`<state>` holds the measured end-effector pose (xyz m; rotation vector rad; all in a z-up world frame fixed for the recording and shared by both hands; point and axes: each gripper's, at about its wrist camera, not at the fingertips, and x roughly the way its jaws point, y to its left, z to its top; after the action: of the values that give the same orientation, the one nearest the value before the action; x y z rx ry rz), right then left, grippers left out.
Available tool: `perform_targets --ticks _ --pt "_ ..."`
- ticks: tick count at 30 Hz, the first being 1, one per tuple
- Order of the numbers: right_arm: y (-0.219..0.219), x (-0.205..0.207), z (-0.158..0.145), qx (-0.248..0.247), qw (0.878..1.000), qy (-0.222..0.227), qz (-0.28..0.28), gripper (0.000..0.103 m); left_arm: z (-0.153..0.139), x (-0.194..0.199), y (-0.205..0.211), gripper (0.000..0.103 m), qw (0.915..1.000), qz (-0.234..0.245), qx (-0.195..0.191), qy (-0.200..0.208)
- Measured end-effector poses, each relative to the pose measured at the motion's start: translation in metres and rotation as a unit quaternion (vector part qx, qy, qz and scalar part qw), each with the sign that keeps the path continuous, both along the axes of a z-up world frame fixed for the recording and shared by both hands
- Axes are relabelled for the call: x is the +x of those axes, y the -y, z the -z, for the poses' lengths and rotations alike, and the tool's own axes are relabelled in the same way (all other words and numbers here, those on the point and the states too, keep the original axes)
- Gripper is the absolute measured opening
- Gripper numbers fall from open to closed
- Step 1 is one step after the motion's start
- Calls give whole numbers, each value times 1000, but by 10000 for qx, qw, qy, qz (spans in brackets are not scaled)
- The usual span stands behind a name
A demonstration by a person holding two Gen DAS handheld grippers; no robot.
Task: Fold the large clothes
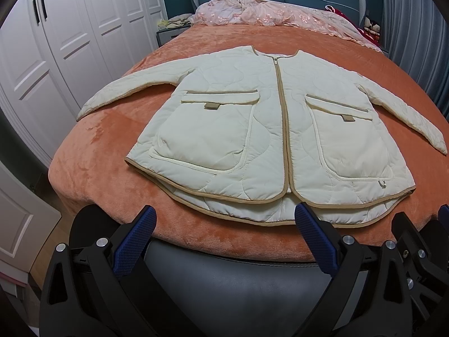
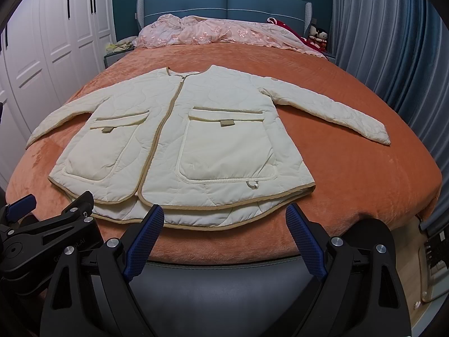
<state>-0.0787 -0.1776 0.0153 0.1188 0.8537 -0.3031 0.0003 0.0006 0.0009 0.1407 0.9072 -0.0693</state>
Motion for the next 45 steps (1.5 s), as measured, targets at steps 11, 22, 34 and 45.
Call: perform_targets --ticks 11,22,34,45 --pt "-1 0 0 -6 10000 -1 1 86 0 0 0 96 10000 5 -1 7" --pt "-1 0 0 -1 10000 2 -1 86 0 0 0 96 10000 3 -5 13" --pt "-1 0 0 0 10000 0 -2 86 0 -1 0 96 10000 3 -4 10" --pt "1 1 3 165 9998 -61 -56 86 -1 0 -9 96 10000 20 -19 -28"
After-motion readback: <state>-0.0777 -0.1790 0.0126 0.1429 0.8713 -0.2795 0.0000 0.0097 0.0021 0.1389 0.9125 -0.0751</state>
